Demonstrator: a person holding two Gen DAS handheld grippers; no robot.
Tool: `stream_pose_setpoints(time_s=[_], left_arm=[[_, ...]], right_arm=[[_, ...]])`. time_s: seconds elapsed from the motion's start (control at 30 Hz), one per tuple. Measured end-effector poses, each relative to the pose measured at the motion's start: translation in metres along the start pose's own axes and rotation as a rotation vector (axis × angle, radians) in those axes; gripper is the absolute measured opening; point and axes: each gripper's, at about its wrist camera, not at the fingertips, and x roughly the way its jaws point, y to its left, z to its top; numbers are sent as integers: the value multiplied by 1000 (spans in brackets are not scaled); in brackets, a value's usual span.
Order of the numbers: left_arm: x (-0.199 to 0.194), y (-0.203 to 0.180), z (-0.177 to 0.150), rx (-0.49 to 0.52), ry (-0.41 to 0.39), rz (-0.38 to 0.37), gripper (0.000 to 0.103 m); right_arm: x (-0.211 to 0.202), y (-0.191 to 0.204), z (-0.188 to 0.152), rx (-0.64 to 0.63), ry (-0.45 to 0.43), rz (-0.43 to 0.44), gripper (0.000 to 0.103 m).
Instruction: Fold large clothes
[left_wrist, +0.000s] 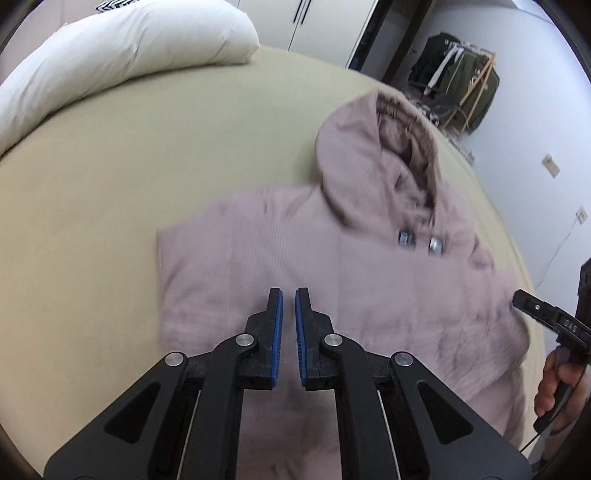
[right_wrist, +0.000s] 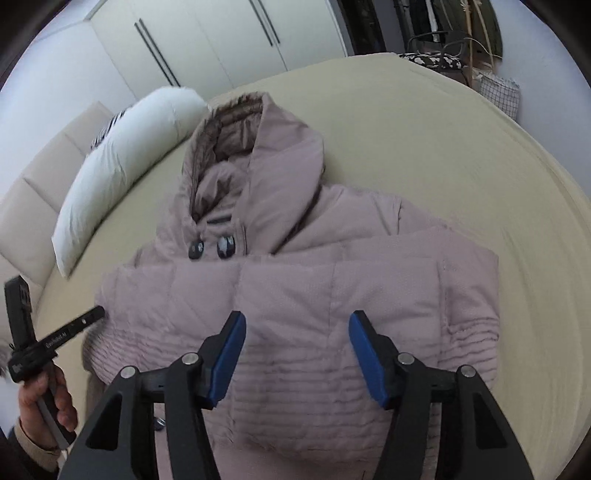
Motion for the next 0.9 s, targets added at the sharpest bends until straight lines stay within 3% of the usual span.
stream_pose_setpoints(time_s=[0.1, 0.2, 0.23, 0.27, 0.3, 0.33, 0.47, 0.6, 0.67, 0.77, 0.9], left_arm=[[18, -21, 48, 0, 2, -24, 6], [39, -64, 97, 87, -35, 14, 14], [46, -74, 110, 103, -35, 10, 31], [58, -87, 125, 109, -31, 10, 63], [66, -97, 135, 117, -36, 6, 75], [74, -108, 145, 138, -40, -4, 80], [127, -129, 170, 163, 62, 27, 80], [166, -125, 187, 126, 91, 69, 76], [175, -119, 194, 102, 101, 91, 54], [184, -117, 201, 111, 103, 87, 33], [184, -115, 205, 101, 85, 63, 28]], right_arm=[[-3, -3, 37, 19, -63, -5, 85], [11, -7, 63, 15, -63, -22, 86], [17, -10, 70, 16, -59, -19, 86], [22, -13, 75, 18, -56, -19, 86], [26, -15, 80, 18, -53, -24, 86], [32, -17, 84, 14, -50, -25, 86], [55, -24, 99, 13, -33, -29, 86], [81, -21, 119, 30, -16, -6, 86], [92, -15, 130, 33, -21, 9, 86], [112, 6, 148, -2, -19, 1, 86], [149, 32, 171, -37, 38, -28, 86]])
